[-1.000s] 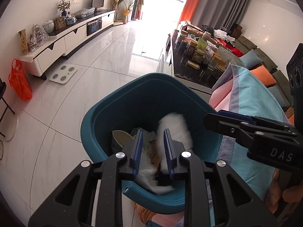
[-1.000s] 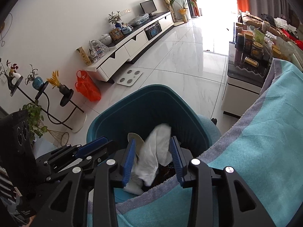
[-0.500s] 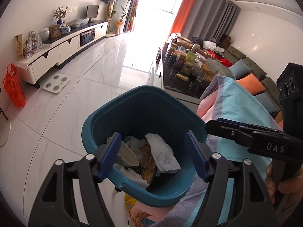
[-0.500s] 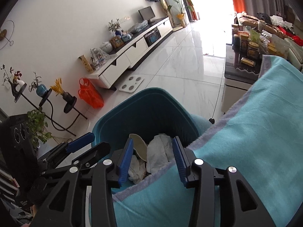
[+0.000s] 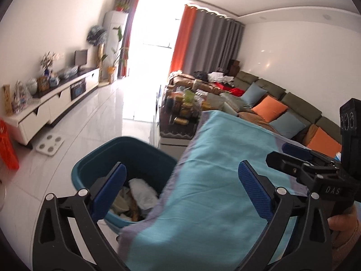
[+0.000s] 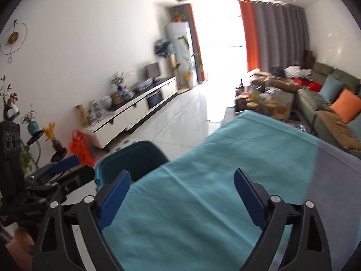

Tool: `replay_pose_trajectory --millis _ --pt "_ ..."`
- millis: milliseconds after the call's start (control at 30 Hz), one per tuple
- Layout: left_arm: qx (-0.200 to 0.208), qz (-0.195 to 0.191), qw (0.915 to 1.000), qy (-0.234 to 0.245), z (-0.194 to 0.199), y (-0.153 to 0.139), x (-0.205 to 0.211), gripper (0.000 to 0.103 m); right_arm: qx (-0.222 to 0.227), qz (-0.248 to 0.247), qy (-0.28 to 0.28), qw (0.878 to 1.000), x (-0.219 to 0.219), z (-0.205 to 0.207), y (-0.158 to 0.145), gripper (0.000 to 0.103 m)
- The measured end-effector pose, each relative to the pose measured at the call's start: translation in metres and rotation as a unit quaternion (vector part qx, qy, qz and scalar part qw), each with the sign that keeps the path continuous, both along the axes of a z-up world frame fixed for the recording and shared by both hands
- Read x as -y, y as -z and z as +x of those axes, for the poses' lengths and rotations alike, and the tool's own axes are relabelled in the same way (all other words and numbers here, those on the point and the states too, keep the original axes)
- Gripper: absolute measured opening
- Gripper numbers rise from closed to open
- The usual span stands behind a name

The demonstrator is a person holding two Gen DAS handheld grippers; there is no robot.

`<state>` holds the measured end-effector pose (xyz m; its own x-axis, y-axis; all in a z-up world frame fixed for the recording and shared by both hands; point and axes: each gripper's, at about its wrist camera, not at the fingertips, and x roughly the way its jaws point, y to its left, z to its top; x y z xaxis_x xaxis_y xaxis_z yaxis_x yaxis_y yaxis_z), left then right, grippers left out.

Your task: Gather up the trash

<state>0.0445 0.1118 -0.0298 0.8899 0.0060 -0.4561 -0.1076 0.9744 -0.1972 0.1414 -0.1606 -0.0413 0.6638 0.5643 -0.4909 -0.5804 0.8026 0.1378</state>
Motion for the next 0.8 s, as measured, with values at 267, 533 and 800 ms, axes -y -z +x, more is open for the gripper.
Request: replay_pose_trajectory --millis 267,533,800 --pt "0.035 0.028 0.9978 0.048 0.005 -0.014 0.091 0.097 0.061 -0.009 0.132 0.989 0.094 -0.042 0.005 0.096" --pt "0.075 0.072 0.9905 0.089 0.009 -0.024 0.170 0.097 0.101 0.002 0.243 0.965 0.175 -0.079 0.007 0.096" --pt "0.103 0.068 0.9858 0.113 0.010 -0.028 0.208 0.097 0.120 0.001 0.297 0.947 0.206 -0.096 0.012 0.096"
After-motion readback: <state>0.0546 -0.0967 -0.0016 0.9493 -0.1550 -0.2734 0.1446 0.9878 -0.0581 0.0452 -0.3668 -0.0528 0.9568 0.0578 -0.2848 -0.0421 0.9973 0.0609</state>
